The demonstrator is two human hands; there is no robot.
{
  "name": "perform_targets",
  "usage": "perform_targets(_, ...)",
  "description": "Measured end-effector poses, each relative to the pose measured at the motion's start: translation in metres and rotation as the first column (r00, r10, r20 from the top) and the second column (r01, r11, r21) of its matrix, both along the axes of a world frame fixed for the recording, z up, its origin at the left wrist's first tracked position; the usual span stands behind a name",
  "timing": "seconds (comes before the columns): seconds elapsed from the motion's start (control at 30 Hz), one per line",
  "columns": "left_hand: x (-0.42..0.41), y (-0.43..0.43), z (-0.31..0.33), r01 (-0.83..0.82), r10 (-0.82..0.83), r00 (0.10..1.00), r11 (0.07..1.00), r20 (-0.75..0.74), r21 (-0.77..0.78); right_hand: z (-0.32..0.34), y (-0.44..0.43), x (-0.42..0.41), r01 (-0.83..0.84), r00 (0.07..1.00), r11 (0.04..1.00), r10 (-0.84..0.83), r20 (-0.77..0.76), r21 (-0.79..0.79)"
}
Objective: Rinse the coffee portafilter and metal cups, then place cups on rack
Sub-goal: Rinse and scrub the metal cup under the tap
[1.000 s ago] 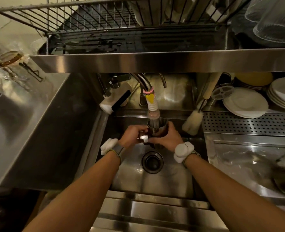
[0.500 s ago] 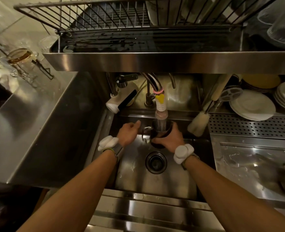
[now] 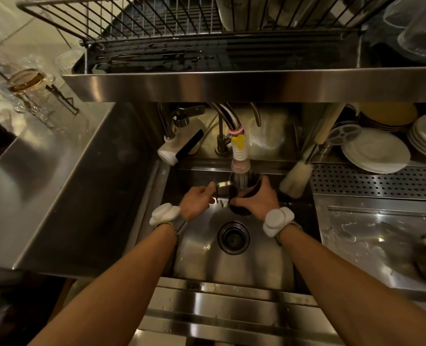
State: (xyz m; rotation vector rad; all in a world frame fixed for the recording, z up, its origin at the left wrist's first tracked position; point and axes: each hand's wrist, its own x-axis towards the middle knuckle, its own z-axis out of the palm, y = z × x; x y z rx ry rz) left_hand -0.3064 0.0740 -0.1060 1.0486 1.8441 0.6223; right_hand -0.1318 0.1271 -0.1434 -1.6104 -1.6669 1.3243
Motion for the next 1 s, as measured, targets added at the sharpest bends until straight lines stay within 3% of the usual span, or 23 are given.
perform_targets(0.13, -0.004, -0.003, -0.002, 0.008, -0.008, 1.0, 1.0, -0.027, -0.001, -0.001, -0.001, -0.002, -0.116, 0.992, 0.992, 0.114, 0.046, 0.041)
perform_targets(0.27, -0.001, -0.001, 0.002, 0.027, -0.029, 0.999, 0.999, 0.039, 0.046, 0.0, -0.003, -0.006, 0.029, 0.997, 1.0, -0.028, -0.068, 0.003)
perform_targets(0.43, 0.01, 0.002, 0.014, -0.032, 0.003, 0.988, 0.982, 0.151, 0.186, 0.001, -0.004, -0.004, -0.055, 0.996, 0.997, 0.051, -0.073, -0.049)
perform_targets(0.5, 0.01, 0.002, 0.017, 0.057, -0.068, 0.996, 0.979, 0.049, 0.198, -0.003, -0.001, 0.003, -0.157, 0.987, 0.983, 0.155, -0.031, -0.097)
perform_targets(0.57, 0.009, 0.006, 0.021, 0.239, -0.206, 0.958, 0.959, -0.201, 0.153, -0.008, 0.001, 0.013, -0.189, 0.979, 0.972, 0.197, 0.048, -0.142)
perform_targets(0.63, 0.009, 0.009, 0.026, 0.398, -0.323, 0.79, 0.917, -0.521, 0.035, -0.009, 0.002, 0.021, -0.172, 0.969, 0.967, 0.201, 0.147, -0.189)
perform_targets(0.7, 0.009, 0.012, 0.034, 0.504, -0.392, 0.577, 0.861, -0.717, -0.065, -0.008, 0.003, 0.025, -0.179, 0.955, 0.965, 0.218, 0.203, -0.192)
perform_targets(0.9, 0.016, 0.017, 0.054, 0.659, -0.425, 0.11, 0.708, -0.898, -0.255, 0.003, 0.005, 0.031, -0.222, 0.944, 0.961, 0.254, 0.213, -0.162)
perform_targets(1.0, 0.024, 0.017, 0.063, 0.687, -0.371, -0.052, 0.661, -0.927, -0.303, 0.011, 0.007, 0.028, -0.25, 0.934, 0.958, 0.277, 0.226, -0.142)
